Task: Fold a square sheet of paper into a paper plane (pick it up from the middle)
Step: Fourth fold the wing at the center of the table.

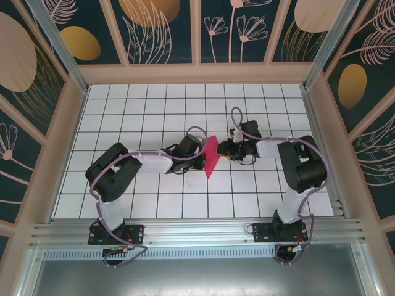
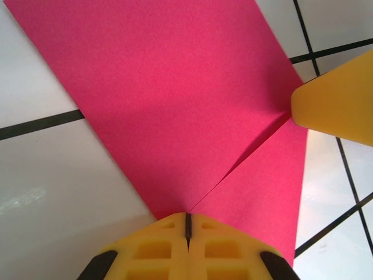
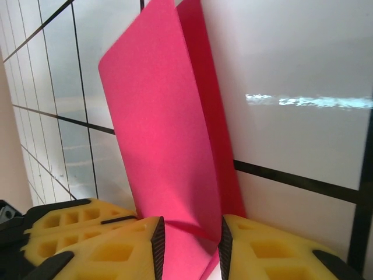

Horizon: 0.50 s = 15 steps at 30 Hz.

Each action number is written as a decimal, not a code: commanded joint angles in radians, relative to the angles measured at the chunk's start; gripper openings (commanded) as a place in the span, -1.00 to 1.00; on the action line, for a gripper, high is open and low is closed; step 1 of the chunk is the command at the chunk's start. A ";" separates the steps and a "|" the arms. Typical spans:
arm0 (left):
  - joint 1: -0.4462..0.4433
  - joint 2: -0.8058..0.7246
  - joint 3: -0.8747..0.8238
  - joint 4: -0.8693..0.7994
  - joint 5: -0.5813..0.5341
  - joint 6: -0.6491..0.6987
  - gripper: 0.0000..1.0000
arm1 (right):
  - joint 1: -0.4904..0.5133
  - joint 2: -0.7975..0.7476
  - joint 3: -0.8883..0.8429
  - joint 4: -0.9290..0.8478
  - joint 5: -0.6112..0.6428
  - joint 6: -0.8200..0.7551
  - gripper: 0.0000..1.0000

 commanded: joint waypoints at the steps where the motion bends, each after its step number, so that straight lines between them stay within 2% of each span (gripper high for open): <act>1: -0.001 0.025 0.000 0.015 0.023 0.018 -1.00 | 0.009 0.027 0.039 0.024 -0.041 -0.003 -0.42; 2: -0.002 0.024 -0.002 0.018 0.025 0.018 -1.00 | 0.009 0.031 0.043 0.018 -0.040 -0.005 -0.45; 5: 0.000 0.005 -0.008 0.021 0.008 0.013 -0.98 | 0.015 0.027 0.051 -0.007 -0.022 -0.013 -0.70; 7: 0.000 -0.028 -0.009 0.011 -0.003 0.023 -0.86 | 0.021 0.010 0.044 -0.019 -0.008 -0.009 -0.90; 9: -0.002 -0.071 -0.023 0.004 -0.018 0.023 -0.73 | 0.033 -0.010 0.034 -0.025 0.004 0.002 -0.98; 11: -0.002 -0.122 -0.046 0.006 -0.028 0.014 -0.49 | 0.051 -0.036 0.022 -0.028 0.032 0.029 -1.00; 15: -0.017 -0.213 -0.091 0.007 -0.041 0.023 -0.41 | 0.085 -0.103 -0.027 0.015 0.117 0.160 -1.00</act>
